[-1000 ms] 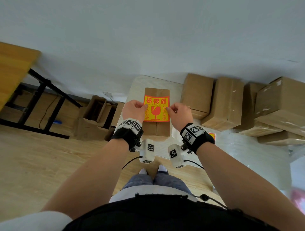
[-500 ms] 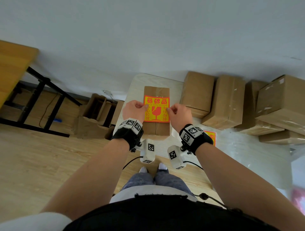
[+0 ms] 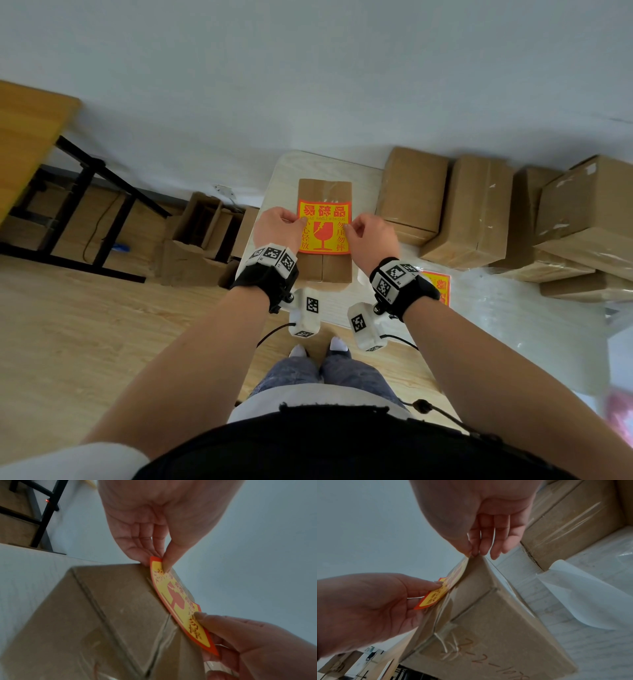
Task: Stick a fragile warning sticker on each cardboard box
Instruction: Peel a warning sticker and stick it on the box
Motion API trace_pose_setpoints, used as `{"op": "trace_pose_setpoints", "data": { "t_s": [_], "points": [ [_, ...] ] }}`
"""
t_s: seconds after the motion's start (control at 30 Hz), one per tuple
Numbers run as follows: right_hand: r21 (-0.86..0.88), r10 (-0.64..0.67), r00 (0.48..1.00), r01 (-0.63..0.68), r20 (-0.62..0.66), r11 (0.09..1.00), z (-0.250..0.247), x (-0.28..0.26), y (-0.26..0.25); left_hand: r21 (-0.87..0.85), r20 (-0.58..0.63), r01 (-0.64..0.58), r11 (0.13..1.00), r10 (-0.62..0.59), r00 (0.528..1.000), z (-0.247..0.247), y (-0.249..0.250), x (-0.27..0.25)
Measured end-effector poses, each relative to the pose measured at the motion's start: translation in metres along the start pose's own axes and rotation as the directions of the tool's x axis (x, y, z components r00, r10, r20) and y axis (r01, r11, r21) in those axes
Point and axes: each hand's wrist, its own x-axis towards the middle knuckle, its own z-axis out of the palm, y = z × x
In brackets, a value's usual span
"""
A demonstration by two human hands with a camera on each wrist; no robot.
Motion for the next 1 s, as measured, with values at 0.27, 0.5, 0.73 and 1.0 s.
{"op": "trace_pose_setpoints", "data": {
  "t_s": [0.27, 0.5, 0.73, 1.0],
  "points": [
    [-0.225, -0.054, 0.996, 0.068, 0.067, 0.972, -0.004, 0.002, -0.01, 0.227, -0.015, -0.082, 0.97, 0.088, 0.996, -0.001, 0.002, 0.003],
    [-0.448, -0.07, 0.993, 0.106, 0.097, 0.888, -0.005, 0.002, -0.009, 0.455, 0.005, -0.202, 0.867, 0.224, 0.974, -0.001, 0.0, -0.004],
    [-0.273, -0.221, 0.969, 0.244, 0.112, 0.931, 0.009, -0.007, 0.004, 0.318, 0.106, -0.388, 0.865, 0.374, 0.921, 0.013, -0.023, -0.011],
    [-0.171, -0.16, 0.968, 0.194, 0.195, 0.966, 0.013, -0.012, 0.008, 0.188, 0.246, -0.396, 0.899, 0.347, 0.905, 0.022, -0.035, -0.012]
  ]
}}
